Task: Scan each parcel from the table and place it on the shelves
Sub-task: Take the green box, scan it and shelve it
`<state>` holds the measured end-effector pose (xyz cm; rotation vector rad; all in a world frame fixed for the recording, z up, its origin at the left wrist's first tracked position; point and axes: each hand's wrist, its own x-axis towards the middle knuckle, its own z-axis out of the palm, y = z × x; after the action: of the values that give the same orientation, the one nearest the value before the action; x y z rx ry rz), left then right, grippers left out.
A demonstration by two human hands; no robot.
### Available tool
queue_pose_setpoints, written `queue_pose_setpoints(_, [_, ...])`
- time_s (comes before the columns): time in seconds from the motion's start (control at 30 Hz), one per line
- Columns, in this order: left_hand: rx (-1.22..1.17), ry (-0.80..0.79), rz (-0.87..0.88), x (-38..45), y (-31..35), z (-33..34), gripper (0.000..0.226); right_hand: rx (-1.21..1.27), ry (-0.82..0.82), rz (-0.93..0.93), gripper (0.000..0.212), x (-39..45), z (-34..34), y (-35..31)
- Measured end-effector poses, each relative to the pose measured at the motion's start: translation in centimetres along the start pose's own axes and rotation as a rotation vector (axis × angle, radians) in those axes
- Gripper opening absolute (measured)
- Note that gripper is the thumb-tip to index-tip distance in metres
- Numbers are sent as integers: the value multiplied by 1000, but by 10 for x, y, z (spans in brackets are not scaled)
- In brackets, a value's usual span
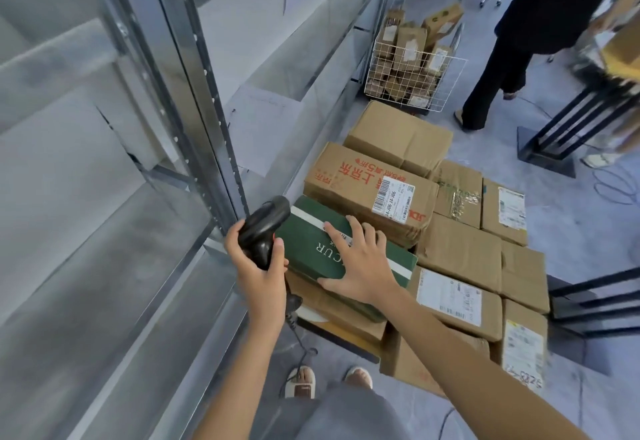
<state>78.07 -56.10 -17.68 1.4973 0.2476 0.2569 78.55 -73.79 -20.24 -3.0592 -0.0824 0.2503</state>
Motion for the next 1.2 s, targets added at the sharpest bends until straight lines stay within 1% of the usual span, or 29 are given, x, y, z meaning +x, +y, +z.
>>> queue_pose_setpoints(0.1, [-64,81,1,7,3,-12,56,158,61,52,104,-14,-1,-9])
queue_pose_setpoints(0.2, [-142,171,66,14,11,-24,54,366,142,132,105,-27,-13,-18])
queue_pose_setpoints(0.33, [-200,216,111,24,22,-30,53,661,261,252,106,-37,-40,-24])
queue_pose_setpoints(0.43, [-240,173,10,22,23,-25,55,902,333,340,104,-40,-59,-24])
queue_pose_setpoints(0.57, [-286,24,-194,11,28,-7,56,1115,342,392,104,-38,-72,-28])
queue_pose_setpoints(0.67, [-243,2,-220,8,35,2,54,1176,359,433,103,-39,-75,-30])
queue_pose_setpoints(0.73, [-274,-15,-241,9,37,4,54,1220,374,429,97,-40,-76,-27])
queue_pose_setpoints(0.8, [-316,-49,-257,9,39,6,54,1225,381,377,91,-41,-79,-25])
queue_pose_setpoints(0.83, [-326,-63,-245,9,40,8,54,1189,382,348,90,-40,-81,-24])
queue_pose_setpoints(0.9, [-316,-93,-186,5,44,11,54,1086,390,306,94,-38,-85,-23])
queue_pose_setpoints(0.97, [-293,-120,-132,2,47,13,56,1008,385,296,105,-37,-91,-23])
queue_pose_setpoints(1.03, [-279,-138,-97,1,51,14,59,882,364,320,127,-37,-96,-25])
queue_pose_setpoints(1.1, [-249,-165,-63,-1,55,16,60,686,363,361,148,-37,-100,-29])
queue_pose_setpoints(1.13, [-246,-181,-49,-2,56,17,60,615,369,377,154,-37,-101,-32])
queue_pose_setpoints(1.2, [-232,-208,-20,-6,57,20,59,559,361,399,157,-35,-101,-36])
